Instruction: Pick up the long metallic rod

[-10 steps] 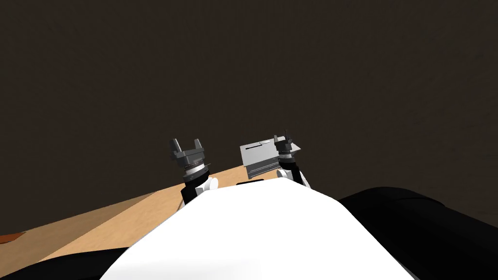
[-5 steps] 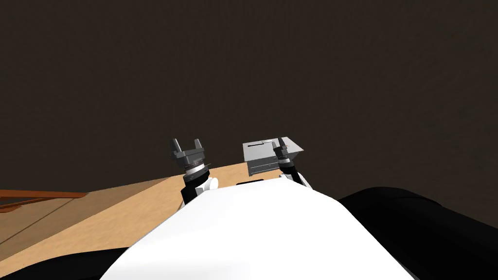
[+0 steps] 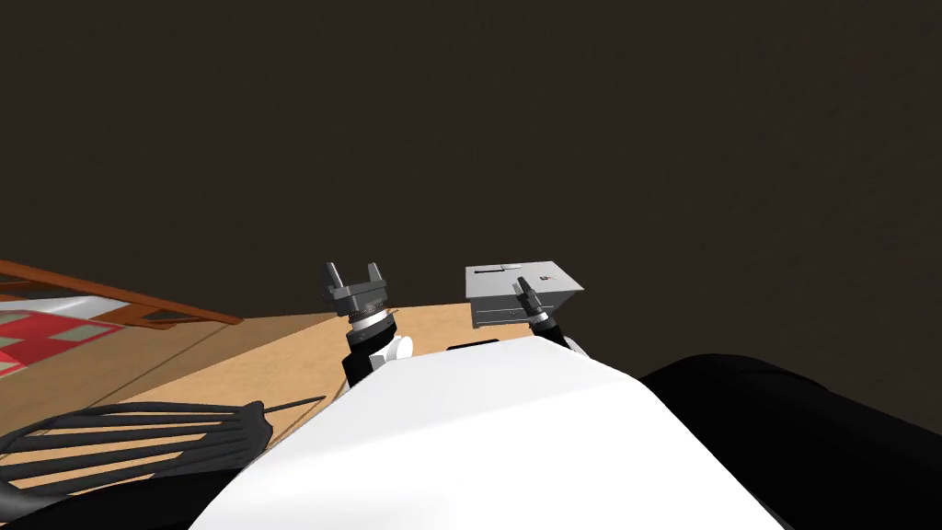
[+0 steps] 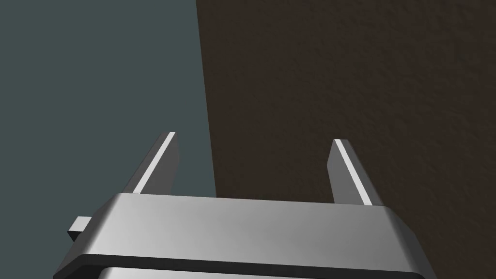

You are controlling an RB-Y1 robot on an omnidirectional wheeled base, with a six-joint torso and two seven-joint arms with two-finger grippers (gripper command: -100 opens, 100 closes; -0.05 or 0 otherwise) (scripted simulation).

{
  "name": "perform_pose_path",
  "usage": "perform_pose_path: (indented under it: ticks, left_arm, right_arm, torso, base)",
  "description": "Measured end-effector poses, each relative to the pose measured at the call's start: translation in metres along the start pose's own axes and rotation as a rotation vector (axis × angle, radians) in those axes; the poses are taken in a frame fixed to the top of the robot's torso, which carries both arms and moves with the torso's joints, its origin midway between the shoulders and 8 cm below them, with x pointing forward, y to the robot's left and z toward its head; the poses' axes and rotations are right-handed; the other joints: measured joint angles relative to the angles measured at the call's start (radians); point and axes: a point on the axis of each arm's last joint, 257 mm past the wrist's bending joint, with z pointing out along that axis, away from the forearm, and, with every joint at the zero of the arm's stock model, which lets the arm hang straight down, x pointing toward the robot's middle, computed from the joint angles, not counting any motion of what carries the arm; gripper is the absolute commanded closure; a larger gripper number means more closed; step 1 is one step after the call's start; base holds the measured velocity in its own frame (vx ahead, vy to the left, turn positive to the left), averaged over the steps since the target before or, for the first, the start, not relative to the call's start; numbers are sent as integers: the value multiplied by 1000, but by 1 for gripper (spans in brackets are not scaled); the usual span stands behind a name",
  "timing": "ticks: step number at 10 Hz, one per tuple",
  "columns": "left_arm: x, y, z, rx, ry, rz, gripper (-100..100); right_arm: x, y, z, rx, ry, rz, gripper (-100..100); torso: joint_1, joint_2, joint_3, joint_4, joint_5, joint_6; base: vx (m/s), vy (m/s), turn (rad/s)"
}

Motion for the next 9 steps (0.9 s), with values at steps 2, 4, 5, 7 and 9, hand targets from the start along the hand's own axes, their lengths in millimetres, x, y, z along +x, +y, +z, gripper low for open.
perform_pose_path:
  ticks: [2,4,5,7,9]
  left_arm:
    - [0,0,0,0,0,0,0]
    - [0,0,0,0,0,0,0]
    - [0,0,0,0,0,0,0]
    - [0,0,0,0,0,0,0]
    - [0,0,0,0,0,0,0]
  right_arm:
    - [8,-23,-19,51,50,-41,-100]
    - [14,-46,-41,110,101,-79,-100]
    - [19,-58,-53,139,134,-99,-100]
    - [25,-80,-80,198,187,-134,-100]
    - [24,-99,-108,261,248,-169,-100]
  torso:
    - [0,-2,-1,-1,0,0]
    - [1,-3,-2,-1,0,0]
    - [1,-2,-1,-1,0,-1]
    - [0,-2,-1,-1,0,-1]
    - [1,-3,-2,-1,0,-1]
  base:
    - [-72,-27,228]
    - [-73,-19,216]
    - [-66,-27,146]
    - [-69,-22,246]
    - [-53,-13,242]
